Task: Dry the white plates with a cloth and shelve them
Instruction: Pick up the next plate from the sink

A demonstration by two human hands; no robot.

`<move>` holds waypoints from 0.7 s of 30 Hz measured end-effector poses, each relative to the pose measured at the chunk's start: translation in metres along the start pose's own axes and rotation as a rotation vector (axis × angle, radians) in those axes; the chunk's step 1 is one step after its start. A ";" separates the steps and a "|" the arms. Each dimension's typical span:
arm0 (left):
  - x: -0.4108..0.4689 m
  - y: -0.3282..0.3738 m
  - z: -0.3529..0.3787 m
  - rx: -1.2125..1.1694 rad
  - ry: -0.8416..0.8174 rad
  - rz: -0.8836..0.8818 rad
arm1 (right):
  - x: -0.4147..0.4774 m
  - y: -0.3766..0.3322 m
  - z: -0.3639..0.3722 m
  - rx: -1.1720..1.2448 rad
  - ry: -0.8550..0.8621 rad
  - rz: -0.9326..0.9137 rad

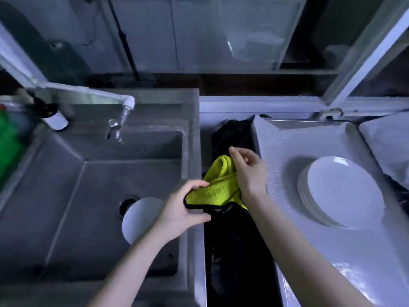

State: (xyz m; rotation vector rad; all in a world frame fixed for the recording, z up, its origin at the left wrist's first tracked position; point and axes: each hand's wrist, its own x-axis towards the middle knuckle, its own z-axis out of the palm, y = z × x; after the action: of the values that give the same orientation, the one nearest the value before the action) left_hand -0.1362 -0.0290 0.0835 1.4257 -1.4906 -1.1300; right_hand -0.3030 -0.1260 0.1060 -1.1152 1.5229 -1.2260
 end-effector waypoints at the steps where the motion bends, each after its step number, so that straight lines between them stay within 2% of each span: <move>1: -0.005 -0.007 -0.014 0.027 0.071 0.032 | -0.005 0.002 0.019 -0.012 -0.037 0.008; 5: -0.020 -0.028 -0.069 -0.041 0.248 0.033 | -0.029 0.009 0.076 -0.268 -0.256 -0.109; 9: -0.023 -0.047 -0.104 -0.125 0.368 -0.072 | -0.064 0.012 0.101 -0.479 -0.706 -0.147; 11: -0.020 -0.060 -0.116 -0.149 0.432 -0.133 | -0.078 0.019 0.112 -0.683 -0.838 -0.189; 13: -0.017 -0.072 -0.125 -0.184 0.452 -0.189 | -0.089 0.031 0.123 -0.871 -0.849 -0.270; 16: -0.014 -0.090 -0.134 -0.237 0.400 -0.242 | -0.100 0.047 0.142 -0.958 -0.774 -0.295; 19: -0.013 -0.119 -0.140 -0.289 0.357 -0.307 | -0.101 0.065 0.157 -0.976 -0.770 -0.208; 21: -0.015 -0.145 -0.145 -0.306 0.339 -0.360 | -0.100 0.076 0.165 -0.921 -0.705 -0.086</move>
State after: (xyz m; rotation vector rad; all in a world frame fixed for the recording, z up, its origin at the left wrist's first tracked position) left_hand 0.0481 -0.0242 -0.0086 1.6064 -0.8082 -1.1946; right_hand -0.1301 -0.0556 0.0162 -1.9428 1.4579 -0.0362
